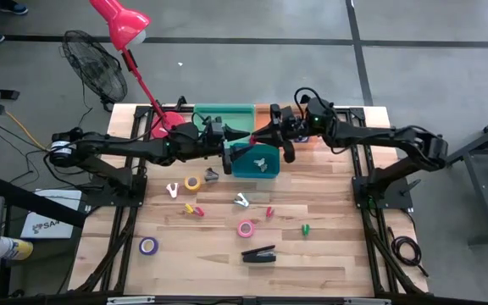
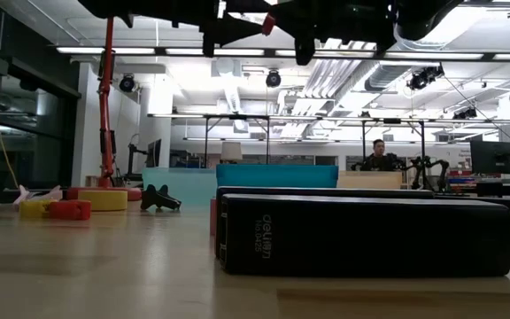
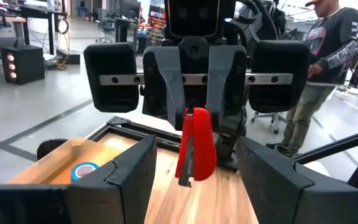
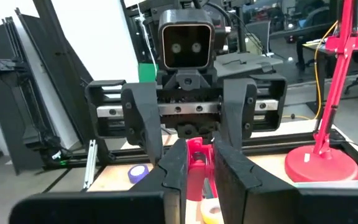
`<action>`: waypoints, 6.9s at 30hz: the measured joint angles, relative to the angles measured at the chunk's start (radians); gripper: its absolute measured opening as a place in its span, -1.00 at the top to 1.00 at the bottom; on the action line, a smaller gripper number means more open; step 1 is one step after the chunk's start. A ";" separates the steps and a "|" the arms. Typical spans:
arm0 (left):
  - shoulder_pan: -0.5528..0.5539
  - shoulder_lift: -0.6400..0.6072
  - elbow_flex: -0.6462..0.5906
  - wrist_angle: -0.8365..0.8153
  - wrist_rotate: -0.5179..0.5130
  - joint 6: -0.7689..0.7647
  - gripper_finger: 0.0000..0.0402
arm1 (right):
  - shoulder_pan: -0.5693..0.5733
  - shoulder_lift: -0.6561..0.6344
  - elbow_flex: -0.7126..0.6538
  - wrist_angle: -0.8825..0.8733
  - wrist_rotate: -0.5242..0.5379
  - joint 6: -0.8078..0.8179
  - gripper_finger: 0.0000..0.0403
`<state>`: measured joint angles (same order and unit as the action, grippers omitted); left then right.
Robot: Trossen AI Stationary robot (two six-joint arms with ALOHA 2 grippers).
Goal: Pick and place Stapler, Stapler remover, tape
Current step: Put the right red stapler into the green bin, then put the black staple remover into the blue bin
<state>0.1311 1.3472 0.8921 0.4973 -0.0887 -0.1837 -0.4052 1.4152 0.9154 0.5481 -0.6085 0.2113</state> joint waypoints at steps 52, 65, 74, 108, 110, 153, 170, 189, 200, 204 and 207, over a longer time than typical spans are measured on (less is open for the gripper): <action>0.001 -0.002 -0.002 -0.024 -0.034 0.006 0.64 | 0.001 0.026 0.000 0.062 0.063 0.014 0.71; 0.001 -0.002 -0.002 -0.100 -0.145 -0.022 0.65 | -0.006 0.025 0.000 0.064 0.083 0.038 0.23; 0.115 -0.002 -0.002 -0.326 -0.172 -0.264 0.65 | -0.069 0.025 0.000 0.061 0.080 0.138 0.20; 0.748 0.325 -0.004 -0.283 0.604 -0.842 0.65 | -0.113 0.025 0.000 -0.077 0.078 0.097 0.20; 0.748 0.338 -0.004 -0.279 0.605 -0.867 0.65 | -0.113 0.025 0.000 -0.083 0.079 0.093 0.20; 0.711 0.335 0.077 -0.200 0.742 -0.665 0.25 | -0.113 0.022 0.000 -0.111 0.072 0.102 0.20; 0.625 -0.051 0.079 -0.863 0.490 -0.213 0.24 | -0.153 -0.129 0.000 -0.396 0.093 -0.030 0.21; 0.262 -0.100 0.078 -1.202 0.324 0.305 0.24 | -0.158 -0.200 0.000 -0.600 0.215 -0.108 0.21; 0.140 -0.010 0.078 -1.136 0.155 0.449 0.13 | -0.158 -0.200 0.000 -0.650 0.218 -0.108 0.21; 0.121 0.037 0.078 -1.128 0.115 0.450 -0.10 | -0.158 -0.200 0.000 -0.706 0.218 -0.108 0.21; 0.121 0.078 0.078 -1.126 0.118 0.470 -0.25 | -0.158 -0.200 0.000 -0.736 0.218 -0.108 0.21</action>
<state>0.2522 1.4247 0.9705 -0.6287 0.0295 0.2865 -0.5632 1.2152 0.9150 -0.1875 -0.3908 0.1029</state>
